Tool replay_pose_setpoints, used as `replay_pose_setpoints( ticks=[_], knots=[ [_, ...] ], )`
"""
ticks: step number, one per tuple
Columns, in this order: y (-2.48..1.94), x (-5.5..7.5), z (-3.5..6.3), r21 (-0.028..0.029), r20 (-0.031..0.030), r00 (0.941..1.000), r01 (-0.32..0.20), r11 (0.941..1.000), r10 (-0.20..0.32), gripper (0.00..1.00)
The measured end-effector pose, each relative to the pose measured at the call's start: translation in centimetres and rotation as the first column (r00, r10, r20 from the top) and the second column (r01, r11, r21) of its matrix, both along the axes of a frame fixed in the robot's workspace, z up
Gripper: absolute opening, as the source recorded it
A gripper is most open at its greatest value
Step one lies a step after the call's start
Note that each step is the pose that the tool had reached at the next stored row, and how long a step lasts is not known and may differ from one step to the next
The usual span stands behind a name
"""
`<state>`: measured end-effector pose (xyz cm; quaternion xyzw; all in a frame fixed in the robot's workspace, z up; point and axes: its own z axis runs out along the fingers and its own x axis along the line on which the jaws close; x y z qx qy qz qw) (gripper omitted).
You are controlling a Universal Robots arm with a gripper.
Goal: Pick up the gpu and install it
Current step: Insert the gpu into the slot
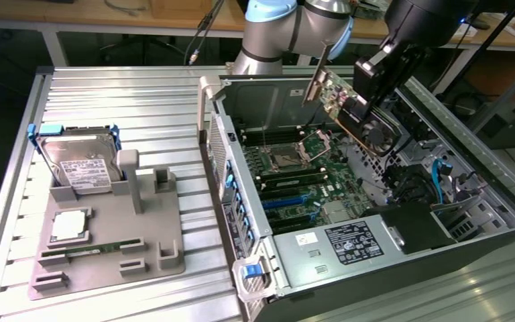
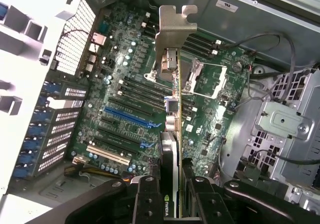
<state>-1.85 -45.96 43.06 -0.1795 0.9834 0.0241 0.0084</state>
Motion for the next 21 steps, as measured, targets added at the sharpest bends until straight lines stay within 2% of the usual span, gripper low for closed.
replay_pose_setpoints(
  ticks=[21],
  knots=[
    [0.0, 0.0, -0.01, 0.0001, 0.0001, 0.9979, -0.064, 0.9979, 0.064, 0.27]
  ],
)
